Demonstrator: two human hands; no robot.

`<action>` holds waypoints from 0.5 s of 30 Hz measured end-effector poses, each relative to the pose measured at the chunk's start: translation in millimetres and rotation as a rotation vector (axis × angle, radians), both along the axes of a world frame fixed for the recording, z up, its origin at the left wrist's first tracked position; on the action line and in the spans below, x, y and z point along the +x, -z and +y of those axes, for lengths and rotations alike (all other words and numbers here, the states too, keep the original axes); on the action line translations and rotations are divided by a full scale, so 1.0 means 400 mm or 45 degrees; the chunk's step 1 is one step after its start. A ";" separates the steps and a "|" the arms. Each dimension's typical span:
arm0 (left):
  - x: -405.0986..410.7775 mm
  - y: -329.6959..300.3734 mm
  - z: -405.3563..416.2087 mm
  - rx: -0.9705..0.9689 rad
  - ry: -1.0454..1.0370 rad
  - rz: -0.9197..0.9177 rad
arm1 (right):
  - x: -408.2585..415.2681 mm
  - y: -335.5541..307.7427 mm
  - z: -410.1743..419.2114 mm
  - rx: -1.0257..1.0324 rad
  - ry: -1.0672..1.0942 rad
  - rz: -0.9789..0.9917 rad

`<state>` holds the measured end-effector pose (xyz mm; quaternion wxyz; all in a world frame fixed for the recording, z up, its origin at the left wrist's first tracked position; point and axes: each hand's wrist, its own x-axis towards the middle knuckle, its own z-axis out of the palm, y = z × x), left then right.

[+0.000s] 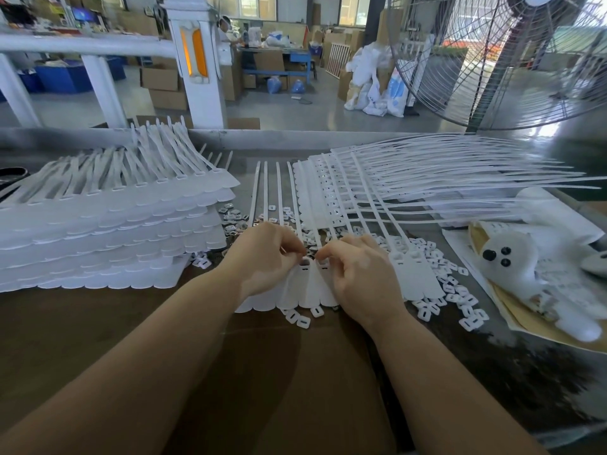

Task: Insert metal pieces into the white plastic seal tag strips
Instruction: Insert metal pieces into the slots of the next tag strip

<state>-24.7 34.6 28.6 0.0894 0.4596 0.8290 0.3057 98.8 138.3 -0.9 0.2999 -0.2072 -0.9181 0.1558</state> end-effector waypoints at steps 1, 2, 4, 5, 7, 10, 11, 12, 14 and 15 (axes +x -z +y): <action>0.004 0.005 -0.002 0.010 0.013 0.025 | 0.000 0.000 0.000 -0.001 0.000 0.000; 0.008 0.011 -0.003 0.018 0.025 0.055 | 0.000 0.000 0.000 -0.002 0.003 0.002; 0.014 0.023 -0.006 0.028 0.032 0.113 | -0.001 -0.001 -0.001 0.000 0.007 0.005; 0.016 0.026 -0.009 0.033 0.028 0.137 | -0.001 -0.001 -0.001 0.002 0.007 0.004; 0.020 0.027 -0.013 0.039 0.028 0.170 | 0.000 -0.001 -0.001 0.003 0.005 0.002; 0.023 0.027 -0.017 0.015 0.067 0.272 | 0.001 -0.002 -0.001 0.003 0.000 -0.002; 0.024 0.028 -0.017 -0.019 0.081 0.327 | 0.002 -0.002 -0.001 0.004 0.001 -0.003; 0.025 0.029 -0.017 -0.057 0.092 0.379 | 0.002 -0.003 -0.001 0.004 0.002 -0.004; 0.027 0.035 -0.018 -0.108 0.100 0.466 | 0.002 -0.003 -0.002 0.005 0.005 -0.002; 0.028 0.037 -0.019 -0.116 0.093 0.486 | 0.002 -0.002 -0.002 0.004 0.006 0.000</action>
